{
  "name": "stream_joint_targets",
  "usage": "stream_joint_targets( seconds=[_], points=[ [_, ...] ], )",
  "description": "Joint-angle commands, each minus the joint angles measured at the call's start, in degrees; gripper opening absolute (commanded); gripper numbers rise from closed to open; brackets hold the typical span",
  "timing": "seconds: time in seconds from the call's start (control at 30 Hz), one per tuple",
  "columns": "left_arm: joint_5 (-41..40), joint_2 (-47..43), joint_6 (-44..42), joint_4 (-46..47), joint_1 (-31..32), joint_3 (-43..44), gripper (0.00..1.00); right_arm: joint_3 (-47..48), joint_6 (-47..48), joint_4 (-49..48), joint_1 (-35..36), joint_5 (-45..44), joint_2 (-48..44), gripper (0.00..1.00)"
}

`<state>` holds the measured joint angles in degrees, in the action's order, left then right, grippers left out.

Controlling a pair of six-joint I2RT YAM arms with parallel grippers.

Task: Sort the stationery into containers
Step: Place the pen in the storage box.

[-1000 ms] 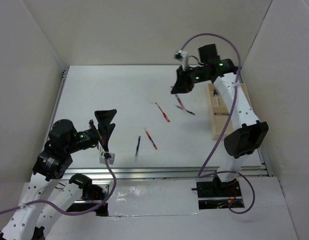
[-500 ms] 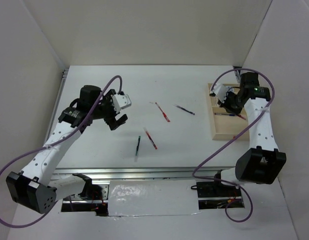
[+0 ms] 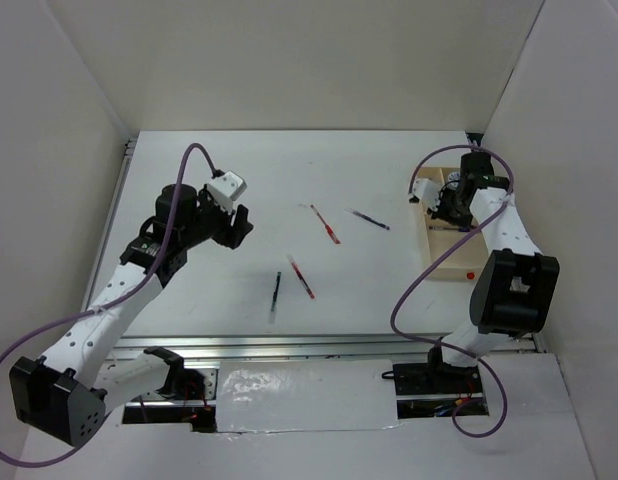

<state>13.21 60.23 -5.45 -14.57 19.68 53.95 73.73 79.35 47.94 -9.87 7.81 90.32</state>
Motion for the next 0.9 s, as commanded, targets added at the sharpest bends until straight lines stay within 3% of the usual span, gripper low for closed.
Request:
stream_joint_targets(
  seconds=[0.0,0.07,0.1,0.13,0.27,0.43,0.53,0.57,0.7,0.87],
  points=[
    [0.6,1.1,4.9,6.0,0.4,0.1,0.64,-1.0,0.0,-3.6,1.3,-1.7,0.9,0.11],
    [1.4,1.8,9.5,6.6,0.6,-0.1,0.63,-3.2,0.3,-4.8,1.8,-1.3,-0.1,0.12],
    [1.4,2.4,10.6,6.9,0.8,-0.3,0.7,-4.1,0.4,-5.7,2.1,-1.2,-0.4,0.12],
    [1.0,2.8,12.6,7.5,1.1,-0.8,0.87,-5.3,0.3,-6.9,2.8,-1.9,-0.8,0.13],
    [0.8,2.7,16.3,9.7,1.9,-3.6,0.98,-6.8,-0.1,-10.8,3.8,-5.4,0.9,0.23],
    [-5.5,3.1,21.8,7.6,6.1,-5.3,0.99,-4.8,-2.2,-10.5,4.6,-6.8,3.3,0.39],
    [-10.2,5.9,24.9,4.2,10.5,-5.2,0.99,-5.0,-2.4,-10.9,5.0,-7.0,2.4,0.43],
    [-12.9,7.1,25.7,3.2,11.5,-4.7,0.98,-4.7,-3.1,-10.9,5.1,-7.1,2.3,0.43],
    [-19.4,16.2,29.7,-2.7,16.6,-0.6,0.69,-0.7,-8.8,-8.8,5.5,-5.4,0.7,0.43],
    [-23.5,22.3,34.0,-6.1,17.4,2.1,0.61,7.3,-18.6,-3.9,4.6,2.9,-3.9,0.44]
  ],
)
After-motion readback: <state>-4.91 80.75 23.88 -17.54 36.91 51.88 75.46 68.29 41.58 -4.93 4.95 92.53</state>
